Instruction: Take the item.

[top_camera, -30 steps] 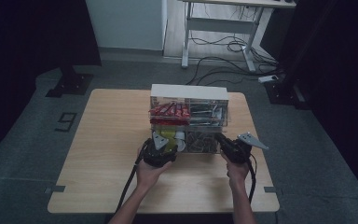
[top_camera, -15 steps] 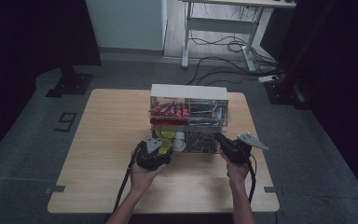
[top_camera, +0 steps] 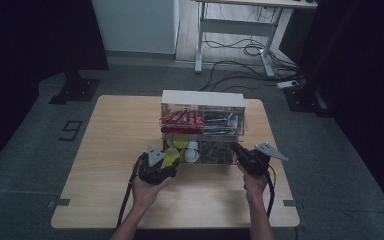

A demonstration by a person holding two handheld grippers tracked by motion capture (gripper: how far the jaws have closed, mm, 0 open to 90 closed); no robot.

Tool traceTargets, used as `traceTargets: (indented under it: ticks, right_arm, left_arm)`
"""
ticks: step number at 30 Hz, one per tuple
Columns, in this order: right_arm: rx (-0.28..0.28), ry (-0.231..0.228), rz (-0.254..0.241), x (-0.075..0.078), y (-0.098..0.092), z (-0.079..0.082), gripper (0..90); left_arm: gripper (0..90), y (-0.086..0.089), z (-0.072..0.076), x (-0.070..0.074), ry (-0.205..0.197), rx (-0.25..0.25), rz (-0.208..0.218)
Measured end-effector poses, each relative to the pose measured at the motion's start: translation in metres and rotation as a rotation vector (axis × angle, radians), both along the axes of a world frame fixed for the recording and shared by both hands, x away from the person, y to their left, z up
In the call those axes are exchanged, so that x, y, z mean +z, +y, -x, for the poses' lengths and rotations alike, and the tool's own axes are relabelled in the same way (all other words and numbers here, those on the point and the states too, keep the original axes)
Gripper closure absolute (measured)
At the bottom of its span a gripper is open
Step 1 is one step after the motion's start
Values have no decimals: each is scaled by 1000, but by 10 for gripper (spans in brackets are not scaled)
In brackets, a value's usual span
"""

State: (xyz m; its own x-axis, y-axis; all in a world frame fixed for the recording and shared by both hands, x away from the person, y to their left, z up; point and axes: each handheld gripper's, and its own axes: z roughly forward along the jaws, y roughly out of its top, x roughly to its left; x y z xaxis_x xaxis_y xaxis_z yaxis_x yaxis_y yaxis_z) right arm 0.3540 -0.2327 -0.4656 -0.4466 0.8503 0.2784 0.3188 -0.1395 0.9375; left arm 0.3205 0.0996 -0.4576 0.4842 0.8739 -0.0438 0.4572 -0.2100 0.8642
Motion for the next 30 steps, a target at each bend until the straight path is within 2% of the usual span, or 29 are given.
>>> traceTargets:
  ticks: [8,17,30]
  right_arm:
    - [-6,3,7,-1,-1,0,867]
    - [-9,5,7,-1,-2,0,867]
    - [-12,5,8,-2,-3,-1,867]
  left_arm:
    - [384,16,4,3,-5,25,16]
    - [384,31,6,-3,5,49,18]
    - [384,44,8,-7,15,69,21]
